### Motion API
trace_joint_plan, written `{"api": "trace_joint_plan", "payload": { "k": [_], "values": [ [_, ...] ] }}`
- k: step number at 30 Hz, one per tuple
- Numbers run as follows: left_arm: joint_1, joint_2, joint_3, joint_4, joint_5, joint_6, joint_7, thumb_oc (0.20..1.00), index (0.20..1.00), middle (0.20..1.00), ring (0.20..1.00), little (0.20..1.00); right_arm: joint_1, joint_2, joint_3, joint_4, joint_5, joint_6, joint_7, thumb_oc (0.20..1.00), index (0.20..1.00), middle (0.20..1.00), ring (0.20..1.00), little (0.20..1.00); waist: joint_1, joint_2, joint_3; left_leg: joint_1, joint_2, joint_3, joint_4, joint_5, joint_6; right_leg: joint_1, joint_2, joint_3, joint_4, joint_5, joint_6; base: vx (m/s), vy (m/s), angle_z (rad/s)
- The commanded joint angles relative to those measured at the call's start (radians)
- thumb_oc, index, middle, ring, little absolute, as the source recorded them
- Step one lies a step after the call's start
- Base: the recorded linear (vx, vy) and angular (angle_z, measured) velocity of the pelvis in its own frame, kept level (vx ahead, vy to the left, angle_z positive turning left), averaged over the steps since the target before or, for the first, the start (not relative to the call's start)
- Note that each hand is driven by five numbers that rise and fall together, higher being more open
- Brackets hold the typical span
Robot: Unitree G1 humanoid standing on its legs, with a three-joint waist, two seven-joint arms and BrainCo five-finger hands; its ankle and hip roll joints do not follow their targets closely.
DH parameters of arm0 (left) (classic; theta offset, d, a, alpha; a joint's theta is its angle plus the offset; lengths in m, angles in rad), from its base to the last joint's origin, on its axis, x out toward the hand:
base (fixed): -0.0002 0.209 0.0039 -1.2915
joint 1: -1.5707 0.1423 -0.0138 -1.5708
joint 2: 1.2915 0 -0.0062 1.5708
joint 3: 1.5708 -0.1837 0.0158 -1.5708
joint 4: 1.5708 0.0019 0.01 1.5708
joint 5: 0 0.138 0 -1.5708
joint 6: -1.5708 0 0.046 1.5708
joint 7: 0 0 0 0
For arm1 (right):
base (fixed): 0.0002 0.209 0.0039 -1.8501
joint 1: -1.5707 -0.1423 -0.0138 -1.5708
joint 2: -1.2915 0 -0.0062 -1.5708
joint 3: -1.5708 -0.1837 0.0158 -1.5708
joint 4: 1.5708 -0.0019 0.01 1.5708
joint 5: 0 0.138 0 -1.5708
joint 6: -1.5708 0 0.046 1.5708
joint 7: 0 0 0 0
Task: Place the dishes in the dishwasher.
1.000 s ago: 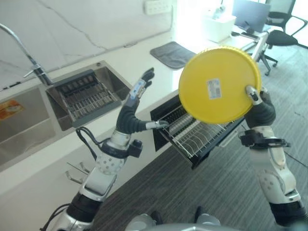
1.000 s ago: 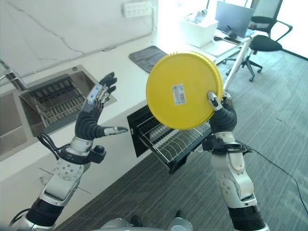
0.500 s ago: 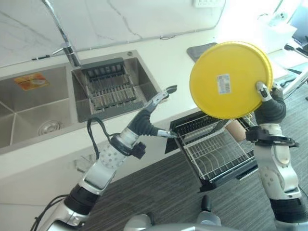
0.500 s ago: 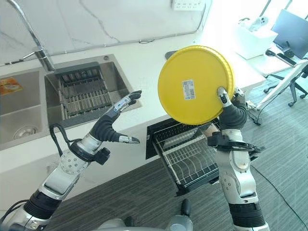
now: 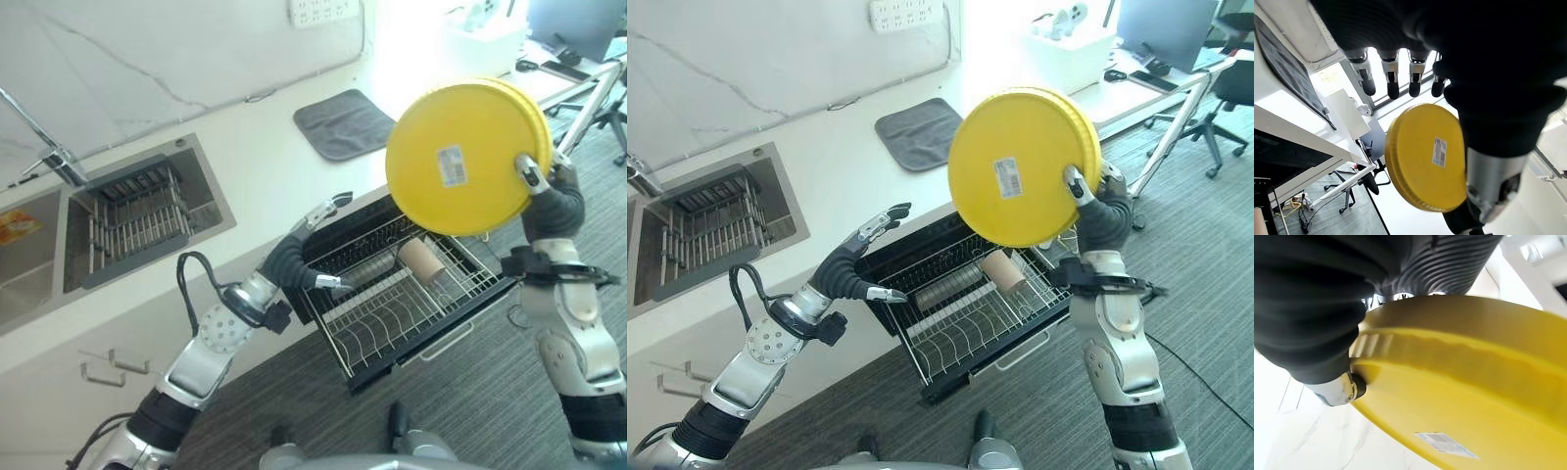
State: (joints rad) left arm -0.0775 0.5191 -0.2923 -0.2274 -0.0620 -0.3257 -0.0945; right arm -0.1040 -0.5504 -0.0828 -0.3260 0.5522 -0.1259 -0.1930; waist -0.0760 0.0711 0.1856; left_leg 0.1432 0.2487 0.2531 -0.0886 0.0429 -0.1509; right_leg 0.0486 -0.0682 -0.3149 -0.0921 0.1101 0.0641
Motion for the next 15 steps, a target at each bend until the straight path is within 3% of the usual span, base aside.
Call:
{"api": "trace_joint_plan", "payload": {
  "k": [1,6,13,15],
  "values": [
    [0.033,0.072,0.053,-0.06,-0.041,-0.055,-0.039,1.0,1.0,1.0,1.0,1.0,-0.084,-0.001,-0.023,-0.091,-0.126,-0.096,0.031,0.2,0.2,0.2,0.2,0.2,0.065,-0.08,-0.038,0.014,-0.018,-0.007,0.013,-0.04,0.013,0.051,-0.192,0.03,0.005,-0.036,0.149,0.11,0.021,0.14],
    [0.204,0.13,0.112,0.031,-0.112,-0.033,-0.186,1.0,1.0,1.0,1.0,1.0,-0.031,-0.096,-0.088,-0.071,-0.301,-0.084,0.057,0.2,0.2,0.2,0.2,0.2,0.081,-0.081,-0.036,0.015,-0.015,-0.001,0.017,-0.048,0.014,0.048,-0.195,0.018,0.005,-0.037,0.156,0.02,-0.008,0.1],
    [0.372,0.105,0.142,0.205,-0.282,0.039,-0.206,1.0,1.0,1.0,1.0,1.0,0.02,-0.22,-0.127,-0.032,-0.581,-0.131,0.025,0.2,0.2,0.2,0.2,0.2,0.096,-0.08,-0.029,0.015,-0.009,0.001,0.011,-0.045,0.011,0.041,-0.195,0.014,0.005,-0.032,0.164,-0.02,-0.013,-0.03],
    [0.403,0.08,0.145,0.307,-0.26,0.022,-0.215,1.0,1.0,1.0,1.0,1.0,0.027,-0.246,-0.128,-0.018,-0.669,-0.153,0.001,0.2,0.2,0.2,0.2,0.2,0.104,-0.083,-0.029,0.015,-0.007,-0.004,0.006,-0.046,0.011,0.042,-0.195,0.007,0.005,-0.032,0.167,-0.04,-0.033,-0.01]
  ]
}}
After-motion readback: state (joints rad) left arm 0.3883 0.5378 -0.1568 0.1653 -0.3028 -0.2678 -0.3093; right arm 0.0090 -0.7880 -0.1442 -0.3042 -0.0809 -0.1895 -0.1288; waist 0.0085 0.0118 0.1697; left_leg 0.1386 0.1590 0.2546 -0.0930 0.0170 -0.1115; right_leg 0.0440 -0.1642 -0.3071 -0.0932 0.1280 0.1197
